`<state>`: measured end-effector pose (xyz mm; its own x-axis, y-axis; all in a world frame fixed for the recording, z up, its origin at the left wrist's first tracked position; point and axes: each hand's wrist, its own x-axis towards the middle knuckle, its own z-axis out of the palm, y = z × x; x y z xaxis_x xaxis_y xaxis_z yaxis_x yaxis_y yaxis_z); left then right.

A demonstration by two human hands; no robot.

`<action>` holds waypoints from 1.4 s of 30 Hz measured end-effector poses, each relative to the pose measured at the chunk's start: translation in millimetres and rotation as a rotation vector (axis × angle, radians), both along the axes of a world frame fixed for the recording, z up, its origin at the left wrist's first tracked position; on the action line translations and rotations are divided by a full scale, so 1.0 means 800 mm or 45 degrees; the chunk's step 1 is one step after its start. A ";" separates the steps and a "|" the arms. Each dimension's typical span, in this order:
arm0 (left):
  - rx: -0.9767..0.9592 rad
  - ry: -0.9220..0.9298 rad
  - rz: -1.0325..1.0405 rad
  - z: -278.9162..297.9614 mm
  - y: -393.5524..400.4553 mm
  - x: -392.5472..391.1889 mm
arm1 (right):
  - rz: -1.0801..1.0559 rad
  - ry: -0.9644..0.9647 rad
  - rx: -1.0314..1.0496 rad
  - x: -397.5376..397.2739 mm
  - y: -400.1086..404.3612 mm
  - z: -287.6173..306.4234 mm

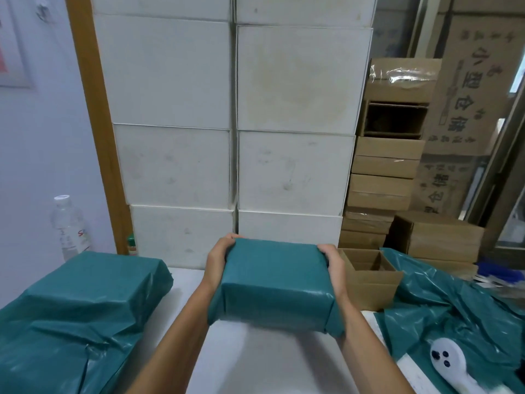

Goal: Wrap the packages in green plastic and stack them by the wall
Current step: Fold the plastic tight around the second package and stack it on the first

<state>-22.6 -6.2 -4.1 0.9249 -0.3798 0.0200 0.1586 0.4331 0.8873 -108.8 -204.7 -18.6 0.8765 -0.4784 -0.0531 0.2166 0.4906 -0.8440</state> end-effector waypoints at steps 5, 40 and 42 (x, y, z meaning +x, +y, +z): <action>-0.011 0.009 0.065 0.039 -0.038 0.072 | -0.080 -0.036 -0.084 0.072 -0.027 0.036; 0.596 -0.414 0.291 -0.034 -0.027 0.102 | -0.235 0.278 -0.617 0.085 -0.036 0.005; 0.657 -0.432 0.339 -0.033 -0.026 0.098 | -0.259 0.278 -0.699 0.085 -0.025 0.000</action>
<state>56.0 -26.9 -30.6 0.9628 -0.1783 0.2031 -0.2189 -0.0738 0.9729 -40.7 -224.9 -18.8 0.7618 -0.6429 0.0799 0.0537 -0.0603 -0.9967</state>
